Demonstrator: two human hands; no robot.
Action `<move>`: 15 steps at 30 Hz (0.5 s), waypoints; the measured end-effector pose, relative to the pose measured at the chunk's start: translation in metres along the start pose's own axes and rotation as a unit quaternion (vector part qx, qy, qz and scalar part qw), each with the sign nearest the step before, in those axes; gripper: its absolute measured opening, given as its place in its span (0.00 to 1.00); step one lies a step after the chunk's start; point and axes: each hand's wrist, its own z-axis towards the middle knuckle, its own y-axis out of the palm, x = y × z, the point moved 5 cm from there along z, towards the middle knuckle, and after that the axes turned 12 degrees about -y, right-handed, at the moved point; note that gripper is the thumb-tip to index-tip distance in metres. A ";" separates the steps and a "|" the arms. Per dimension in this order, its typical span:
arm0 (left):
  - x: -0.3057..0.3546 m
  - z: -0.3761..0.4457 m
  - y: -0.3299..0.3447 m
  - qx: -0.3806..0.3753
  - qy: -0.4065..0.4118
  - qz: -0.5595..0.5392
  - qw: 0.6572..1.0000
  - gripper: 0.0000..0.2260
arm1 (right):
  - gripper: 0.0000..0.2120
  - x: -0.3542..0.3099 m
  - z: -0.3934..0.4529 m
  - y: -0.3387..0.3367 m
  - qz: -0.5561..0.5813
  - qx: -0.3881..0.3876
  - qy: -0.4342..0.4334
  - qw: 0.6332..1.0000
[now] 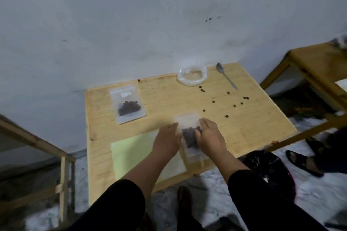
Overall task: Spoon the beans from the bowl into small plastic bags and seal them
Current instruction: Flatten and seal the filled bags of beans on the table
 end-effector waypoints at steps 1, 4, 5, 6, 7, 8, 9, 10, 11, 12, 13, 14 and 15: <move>0.004 -0.003 0.005 -0.009 -0.002 0.005 1.000 0.21 | 0.25 0.006 -0.004 0.003 0.009 -0.008 0.009 1.000; 0.012 -0.004 0.017 -0.020 0.007 0.037 0.999 0.19 | 0.21 0.019 -0.014 0.011 0.042 -0.013 0.014 0.999; 0.013 -0.003 0.020 -0.020 0.007 0.044 0.999 0.18 | 0.19 0.022 -0.016 0.014 0.055 -0.013 0.018 0.998; 0.013 -0.003 0.024 -0.023 0.000 0.048 0.999 0.18 | 0.18 0.024 -0.018 0.015 0.065 -0.011 0.020 0.998; 0.014 -0.003 0.027 -0.022 -0.007 0.039 0.999 0.18 | 0.18 0.025 -0.019 0.016 0.075 -0.010 0.024 0.997; 0.015 -0.004 0.028 -0.024 -0.021 0.021 0.999 0.18 | 0.19 0.026 -0.021 0.017 0.083 -0.008 0.022 0.996; 0.016 -0.006 0.029 -0.029 -0.031 0.006 0.999 0.19 | 0.20 0.026 -0.021 0.018 0.090 -0.009 0.023 0.996; 0.017 -0.007 0.029 -0.029 -0.040 -0.011 0.999 0.19 | 0.20 0.027 -0.022 0.018 0.094 -0.007 0.023 0.995; 0.017 -0.007 0.030 -0.021 -0.041 -0.024 0.999 0.19 | 0.20 0.028 -0.022 0.019 0.099 -0.004 0.025 0.995; 0.018 -0.008 0.030 -0.016 -0.044 -0.030 0.998 0.19 | 0.19 0.030 -0.022 0.020 0.105 0.000 0.026 0.994; 0.018 -0.009 0.030 -0.007 -0.043 -0.036 0.998 0.18 | 0.19 0.031 -0.021 0.021 0.111 0.003 0.028 0.993; 0.019 -0.009 0.030 -0.004 -0.046 -0.042 0.998 0.18 | 0.18 0.033 -0.021 0.022 0.118 0.008 0.029 0.993; 0.019 -0.009 0.031 0.000 -0.046 -0.048 0.998 0.17 | 0.18 0.034 -0.021 0.022 0.128 0.012 0.031 0.991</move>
